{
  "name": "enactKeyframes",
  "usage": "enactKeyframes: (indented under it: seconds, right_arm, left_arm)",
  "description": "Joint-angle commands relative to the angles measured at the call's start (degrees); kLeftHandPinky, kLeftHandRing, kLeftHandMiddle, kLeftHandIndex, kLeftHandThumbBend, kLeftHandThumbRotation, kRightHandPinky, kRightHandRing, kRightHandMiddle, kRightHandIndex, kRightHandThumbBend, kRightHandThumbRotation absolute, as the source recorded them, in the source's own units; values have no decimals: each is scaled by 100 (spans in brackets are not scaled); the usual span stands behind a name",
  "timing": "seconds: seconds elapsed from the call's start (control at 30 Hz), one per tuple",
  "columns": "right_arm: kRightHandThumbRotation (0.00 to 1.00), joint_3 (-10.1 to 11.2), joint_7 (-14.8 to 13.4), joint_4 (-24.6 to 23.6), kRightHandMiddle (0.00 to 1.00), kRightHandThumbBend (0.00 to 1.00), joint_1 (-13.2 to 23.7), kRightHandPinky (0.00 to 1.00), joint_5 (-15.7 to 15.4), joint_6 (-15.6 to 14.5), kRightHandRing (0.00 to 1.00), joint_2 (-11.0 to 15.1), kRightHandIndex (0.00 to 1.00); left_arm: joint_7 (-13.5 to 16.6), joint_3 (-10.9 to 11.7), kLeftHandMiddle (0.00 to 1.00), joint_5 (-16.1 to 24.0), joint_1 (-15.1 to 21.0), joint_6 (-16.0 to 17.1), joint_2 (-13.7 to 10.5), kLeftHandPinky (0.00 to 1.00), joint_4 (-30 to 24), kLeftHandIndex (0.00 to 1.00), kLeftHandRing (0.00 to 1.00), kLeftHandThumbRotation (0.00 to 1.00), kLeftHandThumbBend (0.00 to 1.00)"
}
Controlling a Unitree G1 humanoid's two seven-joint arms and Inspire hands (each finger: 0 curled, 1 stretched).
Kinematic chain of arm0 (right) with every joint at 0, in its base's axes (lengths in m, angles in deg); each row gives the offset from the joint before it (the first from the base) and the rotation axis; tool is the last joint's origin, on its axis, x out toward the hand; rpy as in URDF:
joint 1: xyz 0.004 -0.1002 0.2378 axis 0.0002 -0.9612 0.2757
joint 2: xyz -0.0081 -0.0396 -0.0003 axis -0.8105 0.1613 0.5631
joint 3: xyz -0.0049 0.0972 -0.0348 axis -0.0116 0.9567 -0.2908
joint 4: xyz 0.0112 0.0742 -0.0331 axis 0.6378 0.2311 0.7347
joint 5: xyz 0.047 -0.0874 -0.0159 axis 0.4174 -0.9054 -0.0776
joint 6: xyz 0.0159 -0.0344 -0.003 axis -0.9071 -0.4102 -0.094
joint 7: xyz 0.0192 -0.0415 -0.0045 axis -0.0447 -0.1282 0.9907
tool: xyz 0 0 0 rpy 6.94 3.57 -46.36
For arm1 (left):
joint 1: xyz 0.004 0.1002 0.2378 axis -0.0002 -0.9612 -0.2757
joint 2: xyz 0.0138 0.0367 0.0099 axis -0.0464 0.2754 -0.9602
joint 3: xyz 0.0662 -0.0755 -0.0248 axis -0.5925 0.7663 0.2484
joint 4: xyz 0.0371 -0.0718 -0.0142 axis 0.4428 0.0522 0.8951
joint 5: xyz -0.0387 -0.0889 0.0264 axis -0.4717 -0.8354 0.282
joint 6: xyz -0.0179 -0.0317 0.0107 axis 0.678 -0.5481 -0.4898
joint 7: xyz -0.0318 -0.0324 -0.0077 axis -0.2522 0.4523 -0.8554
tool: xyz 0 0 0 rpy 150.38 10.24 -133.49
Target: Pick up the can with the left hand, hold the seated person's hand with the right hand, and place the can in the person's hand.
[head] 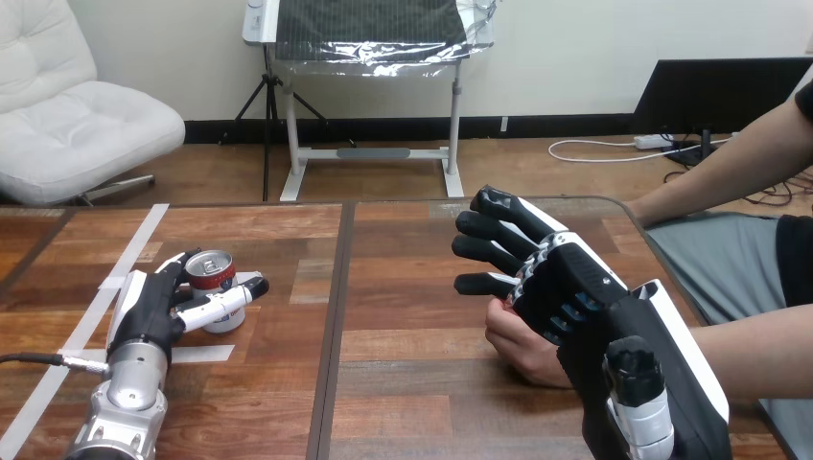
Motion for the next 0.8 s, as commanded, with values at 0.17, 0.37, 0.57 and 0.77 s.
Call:
enactKeyframes:
  seconds: [0.17, 0.37, 0.57, 0.77]
  right_arm:
    - [93, 66, -11, -356, 86, 97, 133, 77, 111, 70, 85, -18, 88]
    - [93, 66, -16, -351, 86, 97, 132, 77, 97, 85, 85, -24, 88]
    - [93, 64, -29, -355, 86, 97, 124, 77, 86, 82, 85, -34, 88]
    - [93, 63, -40, -345, 86, 98, 127, 77, 66, 109, 84, -50, 87]
  left_arm:
    - [12, -111, 89, 69, 552, -100, 9, 78, 23, 89, 86, 36, 79]
    - [-7, -118, 89, 47, 597, -112, -2, 78, 52, 89, 86, 36, 79]
    - [12, -144, 89, 45, 641, -104, -13, 78, 80, 89, 86, 36, 79]
    - [70, -170, 88, 54, 680, -66, -18, 77, 100, 88, 85, 34, 79]
